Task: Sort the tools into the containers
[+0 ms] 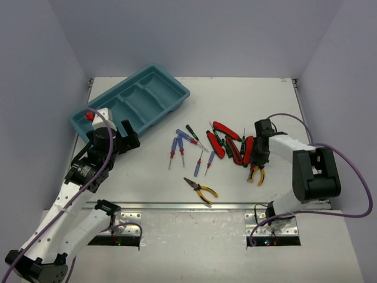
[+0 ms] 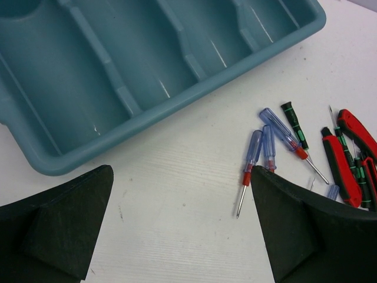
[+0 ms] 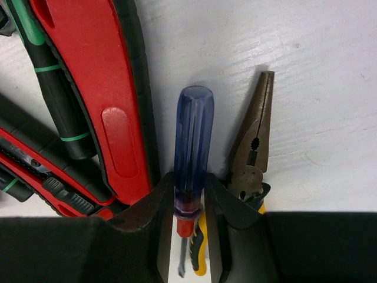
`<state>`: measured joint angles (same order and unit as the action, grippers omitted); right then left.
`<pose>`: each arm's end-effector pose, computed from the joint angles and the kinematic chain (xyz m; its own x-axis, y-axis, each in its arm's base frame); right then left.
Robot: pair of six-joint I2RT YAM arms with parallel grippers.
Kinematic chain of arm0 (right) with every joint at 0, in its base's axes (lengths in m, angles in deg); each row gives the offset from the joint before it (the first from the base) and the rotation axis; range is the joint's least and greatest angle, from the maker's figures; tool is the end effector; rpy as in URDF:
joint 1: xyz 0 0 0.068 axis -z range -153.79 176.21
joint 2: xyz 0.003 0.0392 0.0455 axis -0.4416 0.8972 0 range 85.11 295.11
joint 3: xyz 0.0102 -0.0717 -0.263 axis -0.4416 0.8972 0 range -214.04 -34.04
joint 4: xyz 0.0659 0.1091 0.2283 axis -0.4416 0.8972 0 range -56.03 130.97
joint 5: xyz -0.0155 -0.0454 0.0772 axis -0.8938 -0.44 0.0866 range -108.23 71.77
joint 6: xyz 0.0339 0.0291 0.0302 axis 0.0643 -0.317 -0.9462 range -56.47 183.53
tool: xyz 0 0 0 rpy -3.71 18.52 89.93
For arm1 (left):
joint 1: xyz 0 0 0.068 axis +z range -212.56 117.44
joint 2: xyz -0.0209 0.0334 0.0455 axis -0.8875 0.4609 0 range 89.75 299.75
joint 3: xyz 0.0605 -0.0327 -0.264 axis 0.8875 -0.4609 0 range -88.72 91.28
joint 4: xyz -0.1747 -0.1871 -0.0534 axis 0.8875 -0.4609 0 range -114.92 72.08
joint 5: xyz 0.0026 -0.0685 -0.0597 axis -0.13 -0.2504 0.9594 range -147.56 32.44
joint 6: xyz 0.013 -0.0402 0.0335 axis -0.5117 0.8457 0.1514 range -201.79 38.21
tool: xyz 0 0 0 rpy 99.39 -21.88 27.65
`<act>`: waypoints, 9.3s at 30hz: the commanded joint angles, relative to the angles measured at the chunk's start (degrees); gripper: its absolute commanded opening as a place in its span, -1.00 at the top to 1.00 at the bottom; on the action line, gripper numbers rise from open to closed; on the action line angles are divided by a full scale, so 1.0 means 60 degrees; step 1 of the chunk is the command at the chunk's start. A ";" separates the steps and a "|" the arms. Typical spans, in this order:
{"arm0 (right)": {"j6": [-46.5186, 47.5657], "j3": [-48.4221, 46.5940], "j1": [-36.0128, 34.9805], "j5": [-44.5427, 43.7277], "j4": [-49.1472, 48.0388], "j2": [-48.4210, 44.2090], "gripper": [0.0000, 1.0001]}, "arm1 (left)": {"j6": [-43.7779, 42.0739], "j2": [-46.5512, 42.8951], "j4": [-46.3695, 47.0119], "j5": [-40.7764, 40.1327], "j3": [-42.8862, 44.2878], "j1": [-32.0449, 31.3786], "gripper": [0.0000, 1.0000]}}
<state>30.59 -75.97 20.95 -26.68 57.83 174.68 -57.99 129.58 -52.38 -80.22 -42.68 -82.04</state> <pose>0.2615 0.0187 0.1333 -0.8166 0.4650 -0.3419 0.4765 0.8774 0.0555 0.1446 -0.0366 0.3181 -0.4034 -0.2523 -0.8796 -0.1913 0.9633 -0.1886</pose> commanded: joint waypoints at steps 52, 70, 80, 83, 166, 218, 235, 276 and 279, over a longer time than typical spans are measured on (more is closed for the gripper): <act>-0.2450 -0.0072 -0.3605 0.9129 -0.8105 -0.3694 1.00 | 0.3182 0.4947 0.8844 0.8014 0.0680 -0.2934 1.00; 0.0365 -0.1329 -0.3386 0.0906 -0.0295 -0.5516 -0.98 | 0.2661 1.0201 0.2622 0.0641 0.7995 0.0544 1.00; 0.0354 -0.0459 -0.3371 0.1766 -0.0543 -0.5468 -0.98 | 0.2834 1.5581 0.2242 0.0545 1.3943 0.1619 0.99; 0.0304 -0.0249 -0.3386 0.2008 -0.0592 -0.5379 -0.98 | 0.2830 1.6472 0.2211 0.0658 1.5072 0.1724 0.62; -0.0273 -0.0086 -0.5949 0.3596 -0.6379 -0.4093 1.00 | 0.3698 0.5398 0.8937 0.8445 -0.0336 -0.2231 1.00; -0.4758 -0.3678 -0.7438 -0.2928 0.1033 0.1448 -0.36 | 0.2055 0.4069 0.3431 0.3200 0.2692 0.1021 -1.00; -0.5665 -0.3657 -0.7670 -0.2750 0.0982 0.2743 0.96 | 0.1674 0.2799 0.3271 0.3621 -0.0287 0.0245 -1.00; -0.0477 -0.1752 -0.7092 -0.0122 -0.2204 -0.3738 -0.98 | 0.3389 0.6387 0.6815 0.5904 0.1540 -0.0964 1.00; -0.0523 -0.1710 -0.6853 -0.1055 -0.1269 -0.4373 -0.98 | 0.2954 0.7460 0.5881 0.4703 0.3001 -0.0339 1.00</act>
<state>28.19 -83.54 -21.78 -23.22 43.42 153.94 -35.43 168.31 -10.02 -39.69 -35.53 -88.93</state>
